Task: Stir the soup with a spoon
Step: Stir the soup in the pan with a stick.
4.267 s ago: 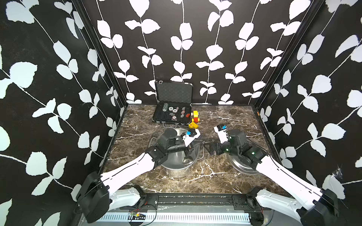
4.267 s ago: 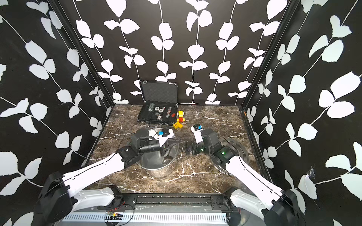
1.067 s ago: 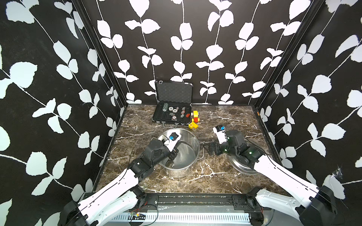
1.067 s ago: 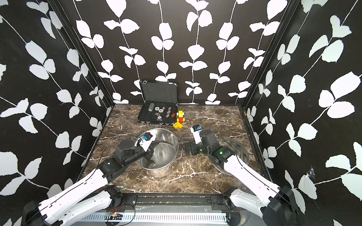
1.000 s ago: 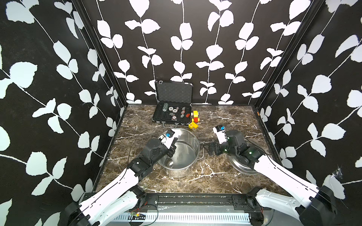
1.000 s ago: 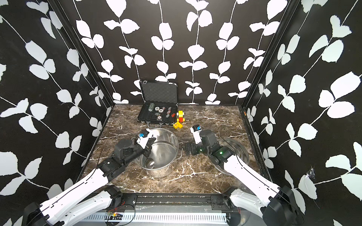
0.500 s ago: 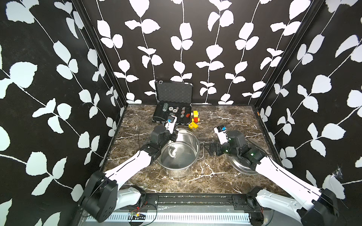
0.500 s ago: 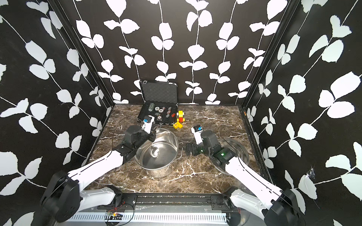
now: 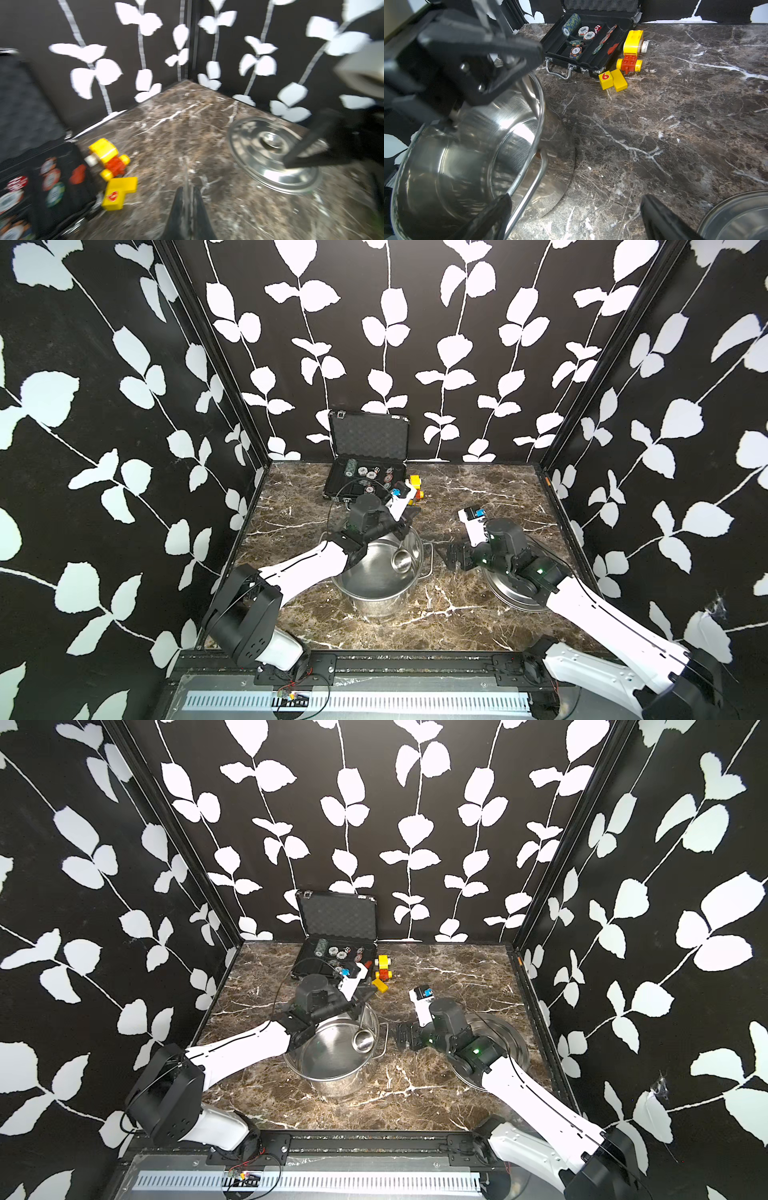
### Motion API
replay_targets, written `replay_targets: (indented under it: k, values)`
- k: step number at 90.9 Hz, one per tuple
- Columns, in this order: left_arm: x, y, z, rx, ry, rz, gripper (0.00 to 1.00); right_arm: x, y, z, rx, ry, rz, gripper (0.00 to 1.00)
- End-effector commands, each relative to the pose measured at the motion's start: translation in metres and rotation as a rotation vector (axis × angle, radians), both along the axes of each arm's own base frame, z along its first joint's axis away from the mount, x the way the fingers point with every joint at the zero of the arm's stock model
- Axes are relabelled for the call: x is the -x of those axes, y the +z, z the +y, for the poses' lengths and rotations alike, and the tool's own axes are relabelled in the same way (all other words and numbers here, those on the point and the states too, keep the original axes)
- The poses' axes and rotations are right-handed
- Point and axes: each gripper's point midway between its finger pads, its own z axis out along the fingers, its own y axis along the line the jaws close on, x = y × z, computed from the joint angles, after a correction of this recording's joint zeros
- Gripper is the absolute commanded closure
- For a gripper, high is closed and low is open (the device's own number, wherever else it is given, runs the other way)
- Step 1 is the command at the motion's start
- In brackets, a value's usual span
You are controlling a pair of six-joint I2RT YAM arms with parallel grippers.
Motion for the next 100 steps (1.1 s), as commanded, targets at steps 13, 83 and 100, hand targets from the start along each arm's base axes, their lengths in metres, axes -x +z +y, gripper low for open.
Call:
replay_targets:
  k: [13,83,100]
  values:
    - [0.066,0.023,-0.013,0.021,-0.204,-0.075,1.0,-0.001,0.003,0.001,-0.007,-0.006,-0.021,0.01]
    - [0.115,0.003,0.119,-0.071,0.161,-0.162,1.0,-0.004,0.01,0.011,-0.017,0.026,-0.009,0.01]
    - [0.087,0.004,0.162,-0.098,0.43,-0.198,1.0,-0.005,0.009,0.012,-0.02,0.025,-0.007,0.01]
